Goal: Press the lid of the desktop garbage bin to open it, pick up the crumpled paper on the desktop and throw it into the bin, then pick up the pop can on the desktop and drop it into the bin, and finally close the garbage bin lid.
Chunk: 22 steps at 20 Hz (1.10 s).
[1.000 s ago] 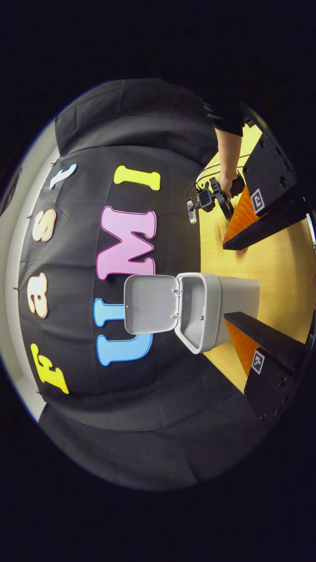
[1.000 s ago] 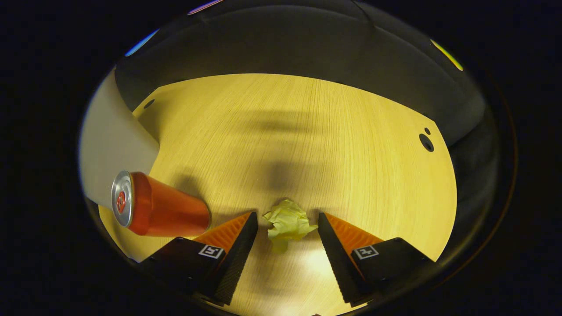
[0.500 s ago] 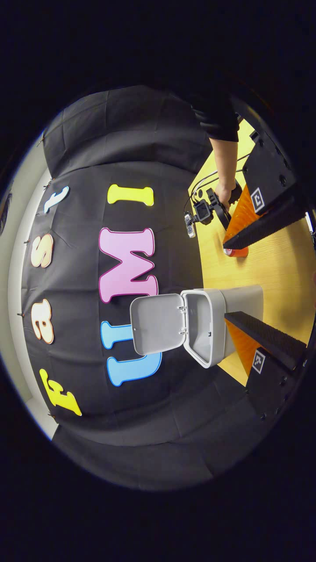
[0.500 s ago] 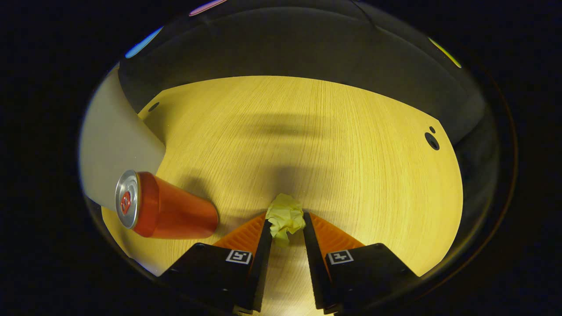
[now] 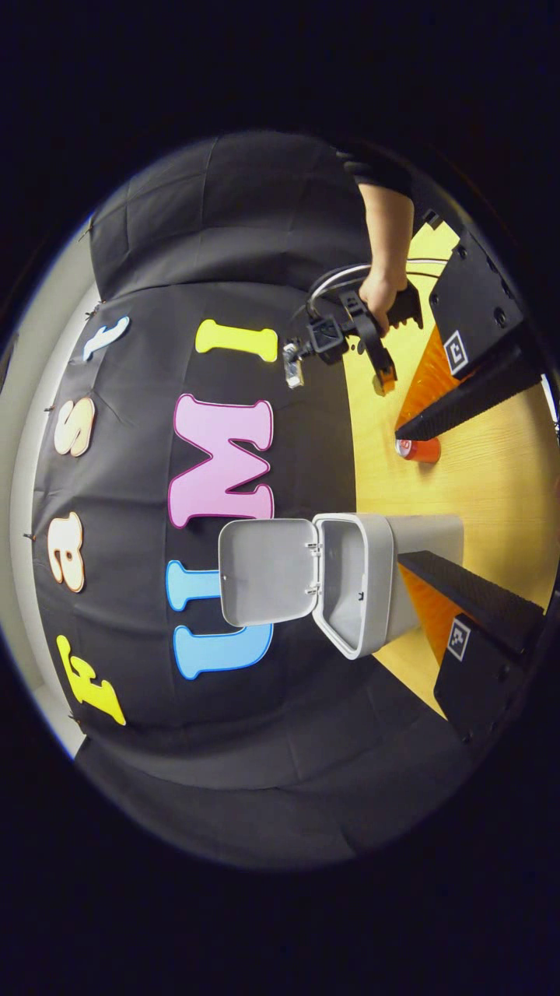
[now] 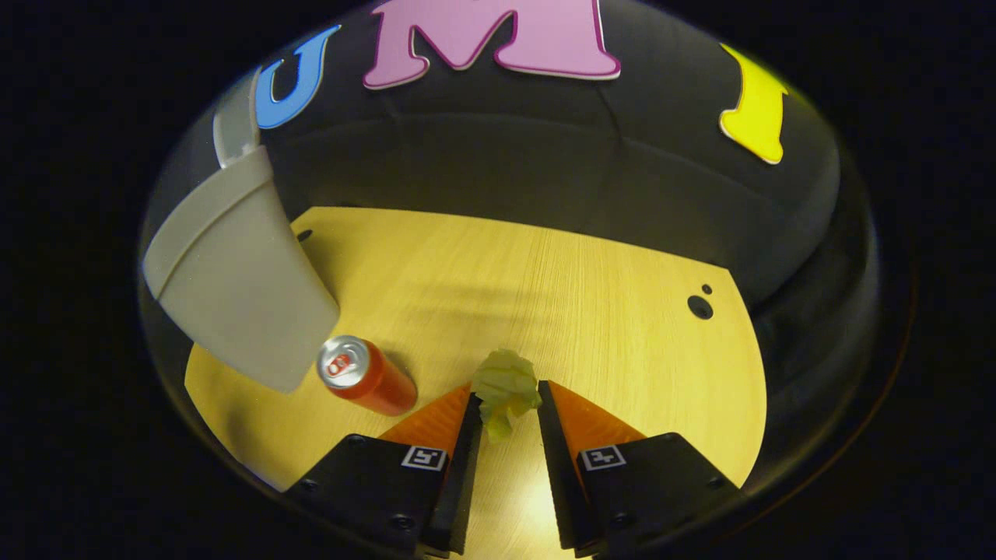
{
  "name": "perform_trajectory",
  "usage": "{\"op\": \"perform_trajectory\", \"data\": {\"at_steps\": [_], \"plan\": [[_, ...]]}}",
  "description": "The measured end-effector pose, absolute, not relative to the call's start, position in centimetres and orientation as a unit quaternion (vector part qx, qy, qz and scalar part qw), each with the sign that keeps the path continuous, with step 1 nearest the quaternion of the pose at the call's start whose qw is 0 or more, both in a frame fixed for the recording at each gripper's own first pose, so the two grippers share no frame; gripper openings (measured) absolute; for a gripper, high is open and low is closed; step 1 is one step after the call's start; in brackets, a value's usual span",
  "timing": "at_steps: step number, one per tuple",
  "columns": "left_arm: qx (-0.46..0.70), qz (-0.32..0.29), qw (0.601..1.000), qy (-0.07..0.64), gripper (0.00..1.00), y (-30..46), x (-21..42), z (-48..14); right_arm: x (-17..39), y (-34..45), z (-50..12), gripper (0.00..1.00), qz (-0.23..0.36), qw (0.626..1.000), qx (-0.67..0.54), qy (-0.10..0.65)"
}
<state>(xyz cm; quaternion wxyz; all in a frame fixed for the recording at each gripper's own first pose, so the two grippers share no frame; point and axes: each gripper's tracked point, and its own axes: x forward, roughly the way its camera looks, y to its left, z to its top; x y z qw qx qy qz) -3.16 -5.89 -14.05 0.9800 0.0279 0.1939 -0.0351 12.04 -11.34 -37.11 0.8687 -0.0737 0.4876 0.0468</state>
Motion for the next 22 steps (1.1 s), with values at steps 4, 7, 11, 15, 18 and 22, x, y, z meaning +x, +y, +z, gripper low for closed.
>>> {"op": "perform_trajectory", "data": {"at_steps": [4, 7, 11, 15, 18, 22], "plan": [[0.015, -0.039, 0.981, 0.191, 0.97, -5.3, -2.7, -14.6, 13.3, -8.0, -29.5, 0.47, 0.094, 0.889, -0.101, 0.437], [0.008, -0.029, 0.981, 0.191, 0.97, -4.3, -2.5, -15.1, 15.5, -2.6, -23.2, 0.47, 0.150, 0.906, -0.102, 0.382], [-0.004, -0.015, 0.981, 0.195, 0.98, -2.7, -3.4, -15.8, 18.3, 7.0, -17.2, 0.47, 0.241, 0.910, -0.091, 0.325], [0.013, 0.018, 0.982, 0.186, 0.98, 0.4, -4.3, -15.0, 17.4, 15.1, -15.4, 0.47, 0.320, 0.895, -0.095, 0.296], [0.014, 0.052, 0.981, 0.184, 0.98, 2.9, -5.6, -14.6, 17.4, 20.5, -18.1, 0.47, 0.353, 0.877, -0.098, 0.310], [-0.001, 0.094, 0.977, 0.190, 0.98, 5.5, -7.2, -14.5, 16.6, 24.1, -20.8, 0.48, 0.371, 0.861, -0.097, 0.334]]}}
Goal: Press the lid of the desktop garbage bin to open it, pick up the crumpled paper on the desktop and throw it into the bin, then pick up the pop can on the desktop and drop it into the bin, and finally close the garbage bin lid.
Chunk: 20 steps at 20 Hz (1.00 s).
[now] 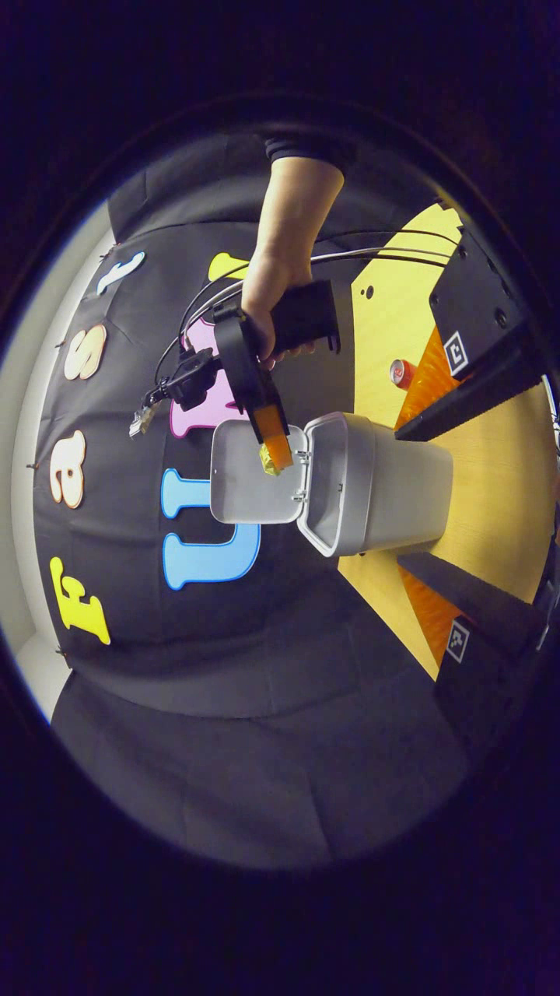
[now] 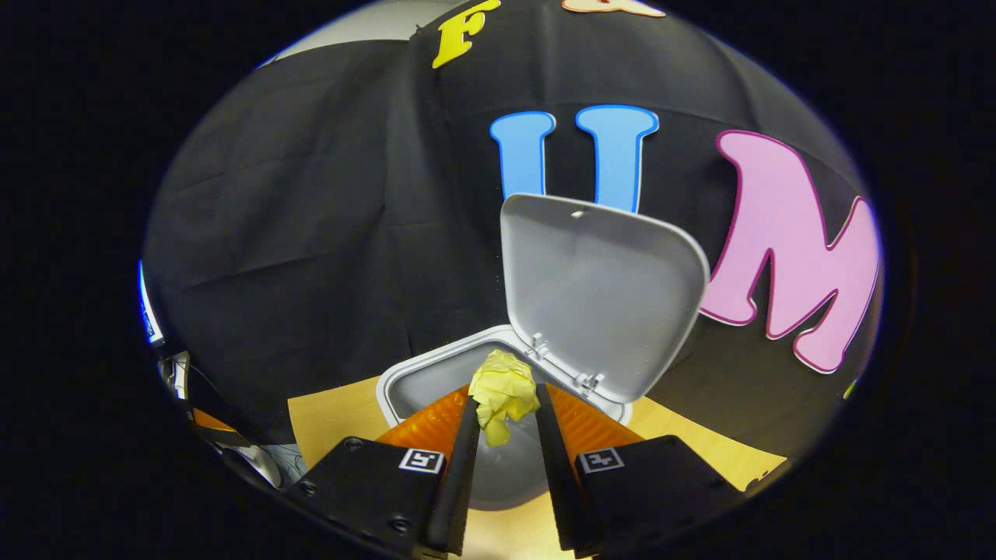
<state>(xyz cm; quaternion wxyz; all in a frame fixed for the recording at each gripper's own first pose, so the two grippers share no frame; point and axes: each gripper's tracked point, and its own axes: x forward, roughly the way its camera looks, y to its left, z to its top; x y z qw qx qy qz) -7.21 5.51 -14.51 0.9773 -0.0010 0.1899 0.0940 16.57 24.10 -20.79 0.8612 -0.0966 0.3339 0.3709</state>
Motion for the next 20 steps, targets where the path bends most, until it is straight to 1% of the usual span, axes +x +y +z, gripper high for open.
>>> {"op": "perform_trajectory", "data": {"at_steps": [1, 2, 4, 5, 8, 11, 14, 17, 20], "plan": [[-0.004, 0.102, 0.976, 0.192, 0.97, 6.0, -7.7, -14.6, 16.5, 24.5, -21.2, 0.36, 0.372, 0.860, -0.096, 0.336], [-0.005, 0.109, 0.975, 0.193, 0.97, 6.4, -8.2, -14.7, 16.5, 24.8, -21.4, 0.53, 0.373, 0.859, -0.094, 0.338], [-0.004, 0.119, 0.973, 0.196, 0.96, 7.2, -8.9, -14.8, 16.6, 25.1, -21.9, 0.60, 0.369, 0.859, -0.094, 0.341], [-0.005, 0.121, 0.973, 0.196, 0.96, 7.4, -9.1, -14.8, 16.8, 24.9, -21.9, 0.58, 0.365, 0.861, -0.096, 0.341], [-0.010, 0.118, 0.972, 0.203, 0.96, 7.4, -9.1, -15.4, 17.5, 23.8, -21.6, 0.99, 0.343, 0.875, -0.090, 0.329], [-0.017, 0.097, 0.972, 0.212, 0.96, 6.7, -8.2, -16.4, 18.7, 21.1, -19.4, 0.99, 0.304, 0.903, -0.080, 0.294], [0.002, 0.056, 0.974, 0.221, 0.96, 4.5, -6.7, -18.3, 19.4, 16.5, -16.2, 0.99, 0.252, 0.933, -0.085, 0.241], [0.026, -0.004, 0.971, 0.237, 0.97, 1.6, -4.5, -20.8, 18.9, 10.8, -13.5, 0.98, 0.201, 0.954, -0.095, 0.199], [0.025, -0.061, 0.965, 0.256, 0.96, -2.0, -2.0, -24.0, 17.3, 4.6, -11.0, 0.98, 0.146, 0.971, -0.098, 0.165]]}}
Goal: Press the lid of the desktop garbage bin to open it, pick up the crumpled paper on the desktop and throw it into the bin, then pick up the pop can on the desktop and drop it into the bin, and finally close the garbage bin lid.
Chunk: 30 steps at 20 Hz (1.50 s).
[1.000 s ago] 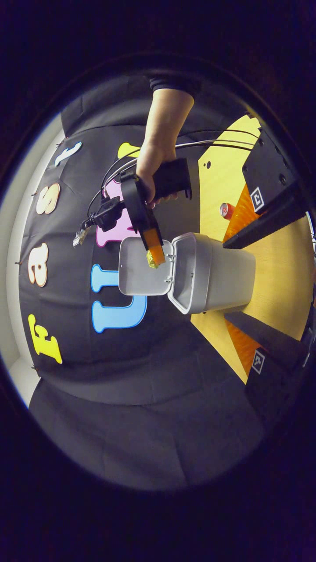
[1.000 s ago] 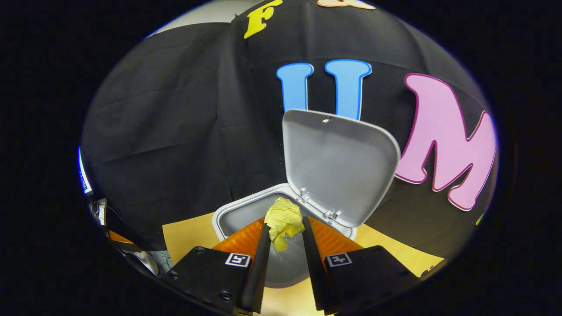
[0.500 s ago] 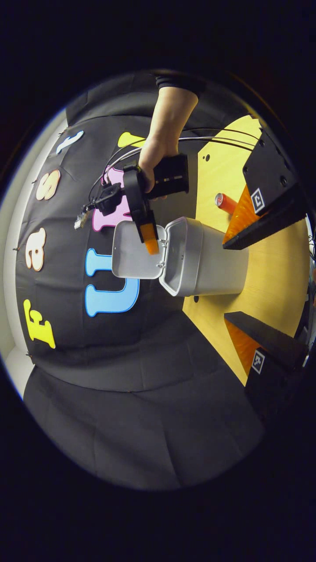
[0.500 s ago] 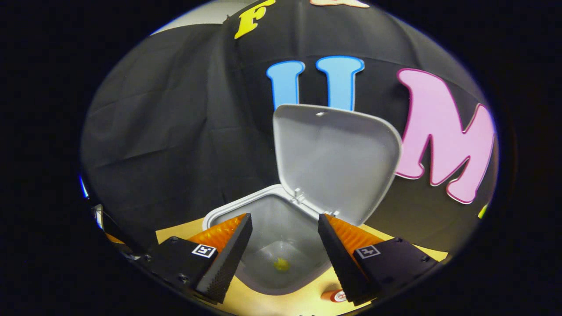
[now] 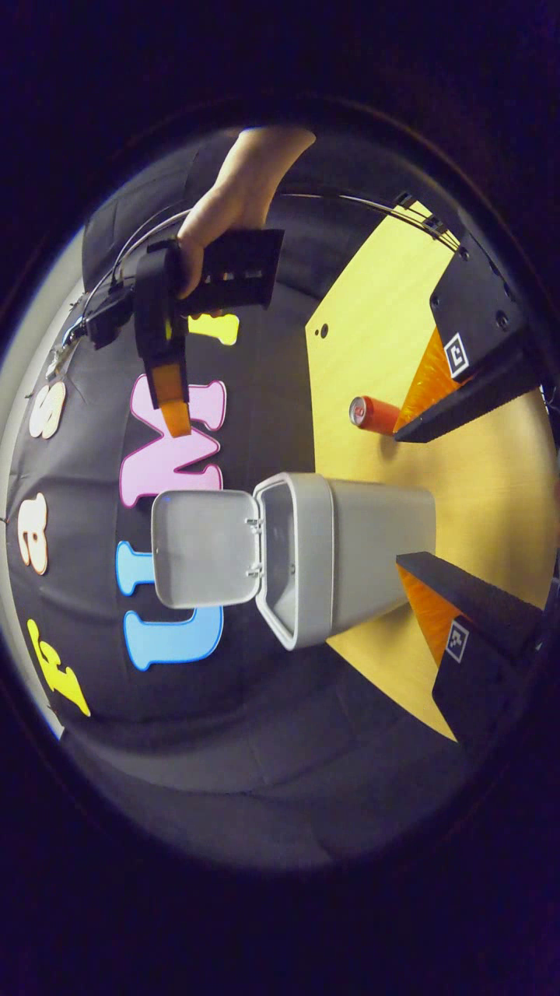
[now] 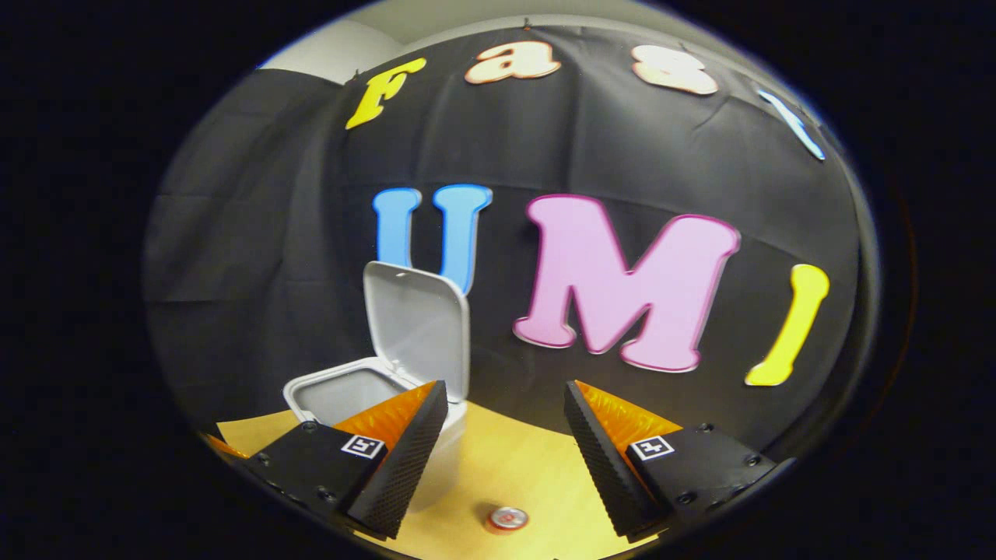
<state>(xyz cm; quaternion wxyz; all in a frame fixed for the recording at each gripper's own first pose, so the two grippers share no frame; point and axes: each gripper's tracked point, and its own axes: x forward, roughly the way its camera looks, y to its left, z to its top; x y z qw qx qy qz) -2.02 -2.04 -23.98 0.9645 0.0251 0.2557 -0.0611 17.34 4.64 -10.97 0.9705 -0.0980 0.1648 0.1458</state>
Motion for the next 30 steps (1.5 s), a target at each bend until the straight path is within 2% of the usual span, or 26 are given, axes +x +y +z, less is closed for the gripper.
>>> {"op": "perform_trajectory", "data": {"at_steps": [5, 13, 19, 30], "plan": [[0.044, -0.124, 0.953, 0.273, 0.97, -8.0, 2.2, -29.8, 13.2, -5.7, -10.6, 0.98, 0.051, 0.979, -0.117, 0.161], [0.064, -0.144, 0.942, 0.295, 0.98, -14.0, 8.2, -38.2, 4.7, -17.7, -15.8, 0.98, -0.051, 0.967, -0.128, 0.214], [0.080, -0.115, 0.941, 0.309, 0.96, -14.3, 12.0, -42.7, 2.7, -21.2, -18.7, 0.98, -0.078, 0.961, -0.115, 0.238], [0.069, -0.129, 0.938, 0.314, 0.96, -15.9, 15.3, -46.2, 2.0, -22.2, -24.2, 0.98, -0.077, 0.947, -0.108, 0.292]]}}
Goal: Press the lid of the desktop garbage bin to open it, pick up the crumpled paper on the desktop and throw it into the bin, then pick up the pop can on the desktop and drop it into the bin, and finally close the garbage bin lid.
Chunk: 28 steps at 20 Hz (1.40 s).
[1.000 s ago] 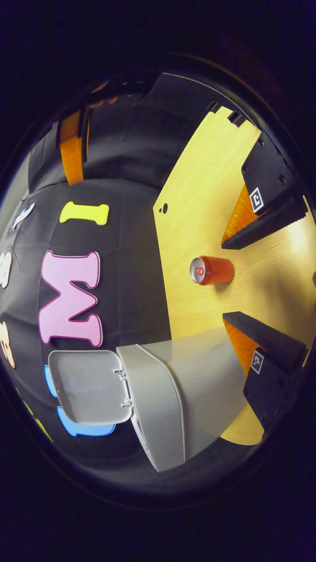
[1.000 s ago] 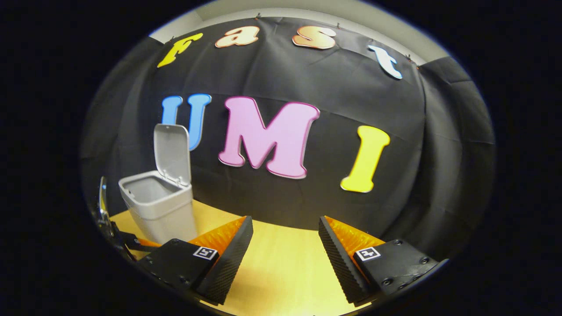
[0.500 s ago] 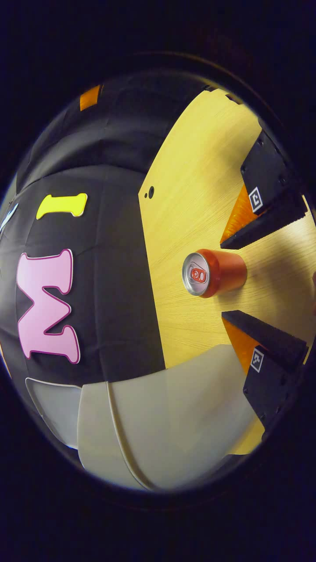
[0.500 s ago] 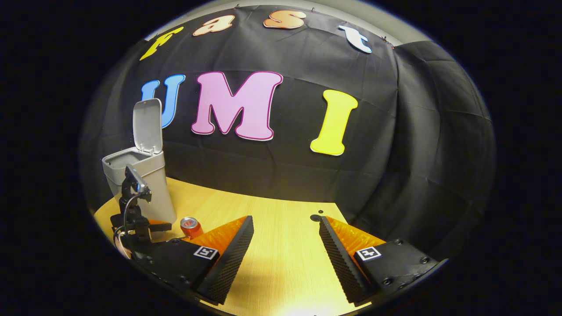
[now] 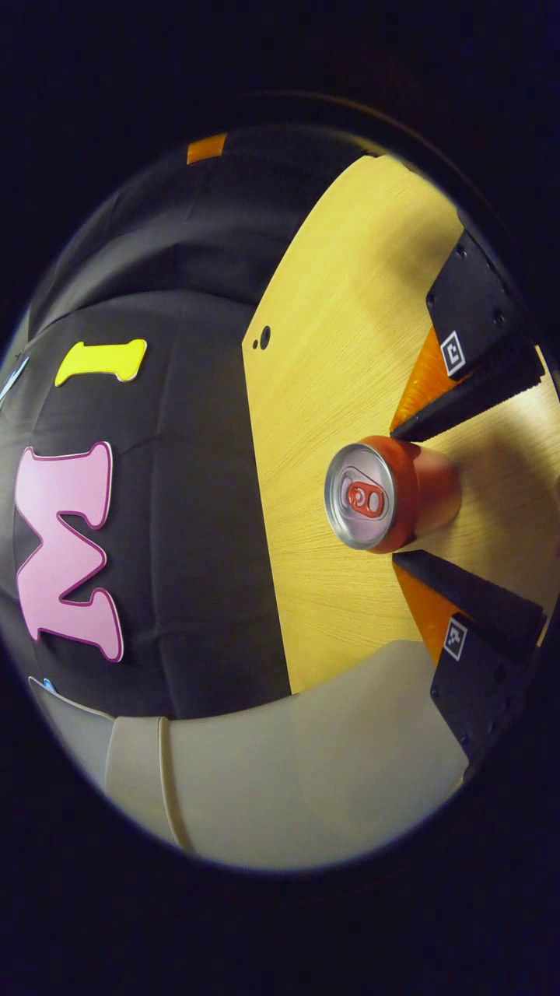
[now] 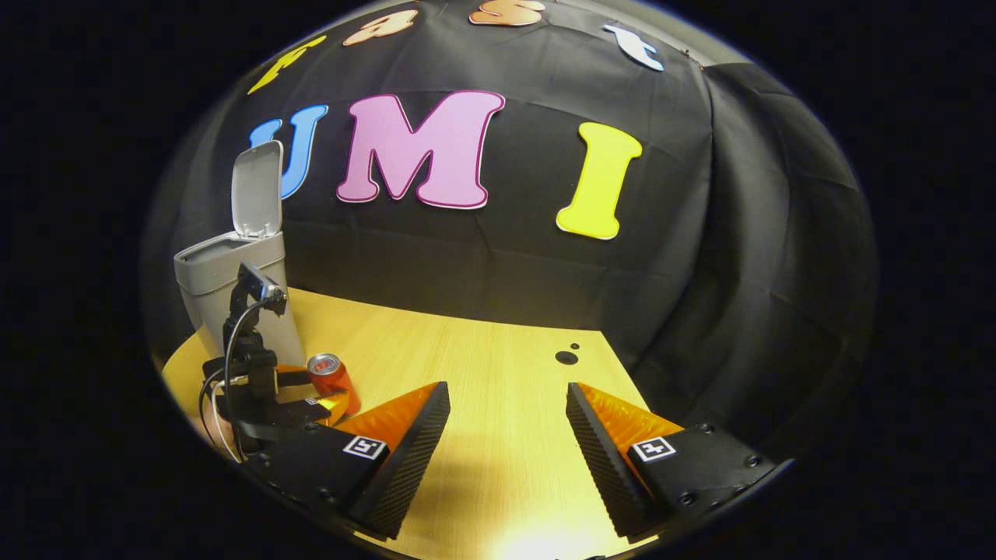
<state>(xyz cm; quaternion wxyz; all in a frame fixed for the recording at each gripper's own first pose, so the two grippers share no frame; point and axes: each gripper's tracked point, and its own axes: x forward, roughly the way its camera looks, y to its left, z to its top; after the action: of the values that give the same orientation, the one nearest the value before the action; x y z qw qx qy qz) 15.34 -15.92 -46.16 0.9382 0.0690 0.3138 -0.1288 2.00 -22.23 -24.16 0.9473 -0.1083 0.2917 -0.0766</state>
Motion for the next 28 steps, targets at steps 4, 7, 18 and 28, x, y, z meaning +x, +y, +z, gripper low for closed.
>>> {"op": "perform_trajectory", "data": {"at_steps": [4, 7, 18, 28], "plan": [[0.061, -0.134, 0.938, 0.315, 0.96, -16.4, 15.6, -46.3, 2.2, -22.5, -24.5, 0.98, -0.076, 0.946, -0.105, 0.297], [0.053, -0.141, 0.937, 0.316, 0.90, -16.7, 15.7, -46.1, 2.3, -22.6, -24.7, 0.98, -0.073, 0.946, -0.103, 0.299], [0.035, -0.173, 0.957, 0.228, 0.89, -20.5, 14.4, -30.5, 2.8, -24.1, -21.8, 0.98, -0.086, 0.952, -0.081, 0.284], [-0.007, -0.083, 0.990, 0.113, 0.88, -10.3, 16.7, -9.4, 5.1, -23.5, -17.0, 0.98, -0.084, 0.964, -0.062, 0.243]]}}
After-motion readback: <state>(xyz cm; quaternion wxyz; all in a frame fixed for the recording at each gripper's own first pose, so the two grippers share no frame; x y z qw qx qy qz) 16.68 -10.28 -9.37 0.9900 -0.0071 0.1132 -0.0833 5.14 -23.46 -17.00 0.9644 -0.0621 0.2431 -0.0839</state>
